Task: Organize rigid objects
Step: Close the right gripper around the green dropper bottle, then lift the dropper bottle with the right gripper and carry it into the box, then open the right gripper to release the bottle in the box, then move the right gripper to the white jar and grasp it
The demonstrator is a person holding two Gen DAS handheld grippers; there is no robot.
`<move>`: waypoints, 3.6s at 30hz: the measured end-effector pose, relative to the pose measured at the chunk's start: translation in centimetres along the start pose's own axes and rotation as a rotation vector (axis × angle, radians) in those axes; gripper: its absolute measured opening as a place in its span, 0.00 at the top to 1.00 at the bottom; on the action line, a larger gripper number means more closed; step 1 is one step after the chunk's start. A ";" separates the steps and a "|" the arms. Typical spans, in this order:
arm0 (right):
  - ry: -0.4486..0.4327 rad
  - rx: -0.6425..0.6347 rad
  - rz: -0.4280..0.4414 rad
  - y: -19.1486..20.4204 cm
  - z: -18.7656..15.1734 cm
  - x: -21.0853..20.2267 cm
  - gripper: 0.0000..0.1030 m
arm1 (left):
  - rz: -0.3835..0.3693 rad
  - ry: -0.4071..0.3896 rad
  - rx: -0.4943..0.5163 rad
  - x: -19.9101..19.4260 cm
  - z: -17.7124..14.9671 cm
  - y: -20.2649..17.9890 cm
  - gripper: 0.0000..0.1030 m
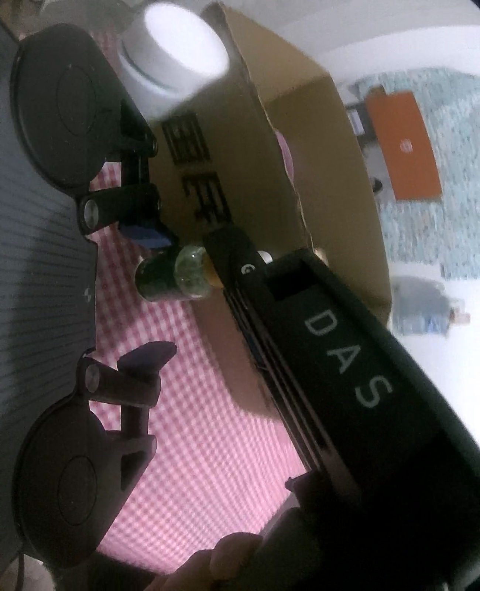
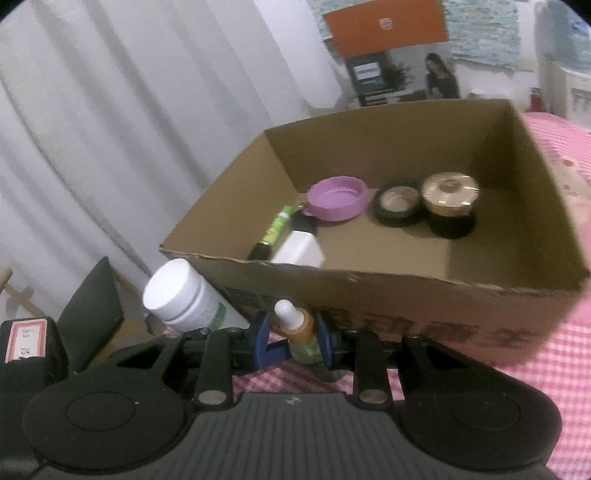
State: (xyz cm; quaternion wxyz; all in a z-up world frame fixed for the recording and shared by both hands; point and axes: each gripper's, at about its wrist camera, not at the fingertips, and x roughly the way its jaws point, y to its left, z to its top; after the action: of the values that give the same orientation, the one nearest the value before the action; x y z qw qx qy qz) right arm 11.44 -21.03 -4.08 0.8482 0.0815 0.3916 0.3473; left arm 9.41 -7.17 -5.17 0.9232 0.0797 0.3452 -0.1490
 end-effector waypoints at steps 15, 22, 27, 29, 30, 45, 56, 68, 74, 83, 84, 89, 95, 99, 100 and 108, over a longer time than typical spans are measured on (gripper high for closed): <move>-0.041 0.051 -0.069 -2.1 -2.0 -2.7 0.69 | -0.067 0.026 0.062 1.5 -0.4 -1.8 0.59; -0.016 0.020 -0.084 -2.1 -1.6 -1.5 0.68 | -0.065 0.019 0.051 2.8 -0.1 -0.7 0.70; -0.015 0.018 -0.087 -2.1 -1.6 -1.6 0.69 | -0.078 0.016 0.040 2.6 -0.2 -0.2 0.70; -0.018 0.010 -0.091 -1.8 -1.6 -2.0 0.70 | -0.080 0.010 0.041 2.1 -0.3 -0.2 0.70; -0.019 0.006 -0.091 -1.6 -1.6 -2.2 0.71 | -0.081 0.006 0.041 1.5 -0.4 -0.4 0.70; -0.195 -0.203 0.067 4.3 5.4 -9.2 0.76 | 0.054 -0.162 0.003 -7.5 6.6 1.8 0.70; -0.054 -0.151 0.137 0.8 13.7 -1.1 0.76 | -0.027 0.043 -0.311 0.7 10.9 8.9 0.70; 0.137 -0.041 0.171 -4.3 15.0 8.7 0.76 | 0.023 0.239 -0.436 7.1 9.9 11.6 0.69; 0.177 -0.066 0.172 -4.0 14.3 10.1 0.76 | 0.011 0.270 -0.465 7.3 10.1 12.1 0.64; 0.218 -0.057 0.147 -4.1 13.8 11.0 0.74 | 0.008 0.239 -0.486 6.6 9.9 12.2 0.40; 0.223 -0.049 0.150 -4.1 13.8 11.0 0.74 | 0.008 0.240 -0.489 6.6 9.9 12.2 0.40; 0.209 -0.036 0.132 -3.8 13.9 10.2 0.73 | 0.005 0.214 -0.465 5.7 9.7 11.6 0.34; 0.099 -0.033 0.111 -3.0 14.2 6.5 0.47 | -0.001 0.138 -0.438 3.4 9.9 10.7 0.33; -0.003 -0.036 0.076 -2.1 13.9 2.7 0.39 | -0.013 0.078 -0.414 0.7 10.1 10.1 0.29; -0.038 -0.040 0.062 -1.7 13.7 1.5 0.33 | -0.018 0.059 -0.404 -0.2 10.0 9.8 0.27; -0.345 -0.144 -0.046 2.9 9.1 -8.3 0.00 | -0.016 -0.077 -0.262 -7.9 7.4 7.7 0.13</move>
State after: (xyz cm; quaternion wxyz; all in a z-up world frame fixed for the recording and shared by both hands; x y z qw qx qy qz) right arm 12.68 -23.06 8.34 0.9142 0.0701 0.2161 0.3357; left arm 10.78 0.04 5.93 0.9371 -0.0500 0.3266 -0.1128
